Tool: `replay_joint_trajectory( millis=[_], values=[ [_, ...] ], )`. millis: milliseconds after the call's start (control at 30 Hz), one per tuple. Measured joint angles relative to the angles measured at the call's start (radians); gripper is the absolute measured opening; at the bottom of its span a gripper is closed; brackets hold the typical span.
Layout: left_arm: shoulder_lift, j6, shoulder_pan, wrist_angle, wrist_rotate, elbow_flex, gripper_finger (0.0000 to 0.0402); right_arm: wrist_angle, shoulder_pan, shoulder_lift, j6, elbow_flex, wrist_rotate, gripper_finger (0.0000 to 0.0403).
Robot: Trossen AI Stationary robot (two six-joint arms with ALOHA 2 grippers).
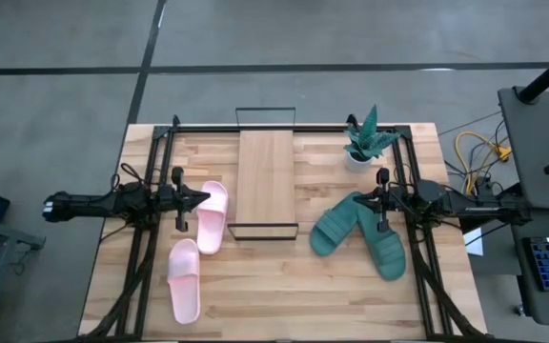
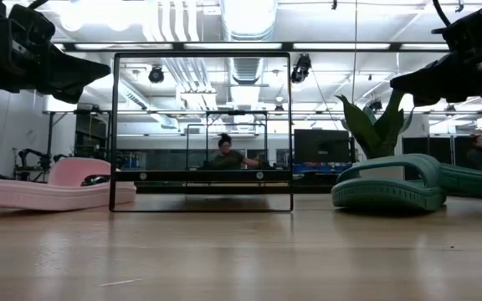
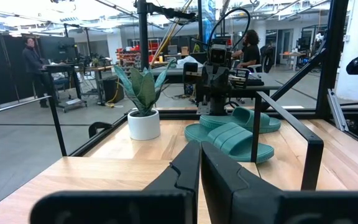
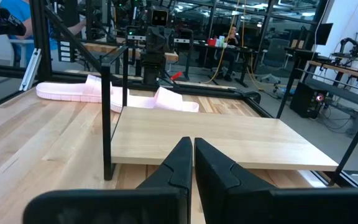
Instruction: Pick and place slides into the shelf
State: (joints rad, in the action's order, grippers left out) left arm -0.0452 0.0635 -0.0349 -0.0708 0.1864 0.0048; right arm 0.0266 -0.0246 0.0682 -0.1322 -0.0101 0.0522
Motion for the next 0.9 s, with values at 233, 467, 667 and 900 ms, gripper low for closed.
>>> replay_joint_trajectory(
  millis=[233,467,667,900],
  values=[
    [0.000,0.000,0.000,0.000,0.000,0.000,0.0000,0.000,0.000,0.000,-0.003,0.000,0.000,0.0009],
    [0.000,0.000,0.000,0.000,0.000,0.000,0.0000,0.011,0.000,0.000,0.001,0.000,0.000,0.0009],
    [0.000,0.000,-0.001,0.000,0.000,0.000,0.0000,0.044,0.000,0.000,0.058,0.000,-0.001,0.0009],
    [0.000,0.000,-0.001,-0.078,0.000,0.000,0.0000,0.212,0.000,0.005,-0.009,0.000,0.000,0.0009]
  ],
)
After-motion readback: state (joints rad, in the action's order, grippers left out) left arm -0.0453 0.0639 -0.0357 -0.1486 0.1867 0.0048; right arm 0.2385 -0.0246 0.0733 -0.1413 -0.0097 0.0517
